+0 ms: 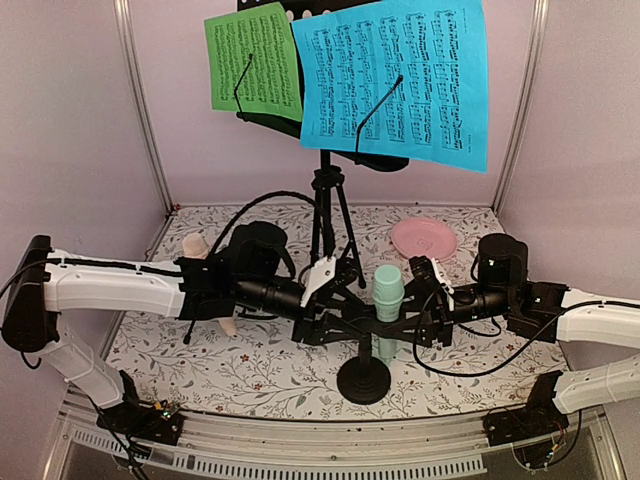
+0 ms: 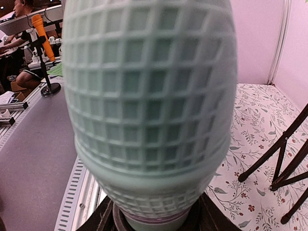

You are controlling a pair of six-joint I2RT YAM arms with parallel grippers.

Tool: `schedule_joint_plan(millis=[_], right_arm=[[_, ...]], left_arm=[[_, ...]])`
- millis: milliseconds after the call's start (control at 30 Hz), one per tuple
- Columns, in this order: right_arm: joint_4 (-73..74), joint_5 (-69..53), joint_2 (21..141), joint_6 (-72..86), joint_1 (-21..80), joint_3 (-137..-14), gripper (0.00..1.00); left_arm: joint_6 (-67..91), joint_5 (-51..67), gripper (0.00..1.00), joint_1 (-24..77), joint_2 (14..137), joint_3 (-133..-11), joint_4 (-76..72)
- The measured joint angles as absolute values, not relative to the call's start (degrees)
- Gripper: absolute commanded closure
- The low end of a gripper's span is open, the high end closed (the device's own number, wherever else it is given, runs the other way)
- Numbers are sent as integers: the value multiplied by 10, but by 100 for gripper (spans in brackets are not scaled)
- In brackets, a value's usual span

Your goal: Pack up the instrument practice props

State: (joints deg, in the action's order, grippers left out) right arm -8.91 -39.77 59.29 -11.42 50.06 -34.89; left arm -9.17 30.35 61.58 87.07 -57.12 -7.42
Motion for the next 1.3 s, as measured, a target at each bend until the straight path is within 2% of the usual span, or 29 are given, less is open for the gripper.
schedule_joint_plan(millis=[167,300,367,433,533,600,900,1067,1167,1300], right_arm=[[-88,-396,592,-117,501,-348,59],[-86,-396,592,-118,501,-348,38],[-82,-396,589,-114,501,-348,25],[-77,-395,583,-116,501,-348,17],[-75,-393,572,-115,501,-348,12],[-72,-390,565,-115,501,-348,11],[-46,-381,545,-104,501,-360,9],[-40,-380,536,-86,501,-373,12],[-38,-373,536,-77,506,-380,15],[-39,-368,539,-65,516,-381,26]], left_arm=[[-94,297,64,617,871,-575,-66],[-96,294,79,618,871,-583,-52],[-97,292,83,620,875,-591,-43],[-98,289,86,622,879,-599,-33],[-99,277,96,628,882,-608,-21],[-100,269,100,633,882,-610,-17],[-100,248,100,640,883,-622,8],[-96,242,100,641,883,-623,11],[-94,238,100,641,883,-623,11],[-91,232,100,642,883,-623,11]])
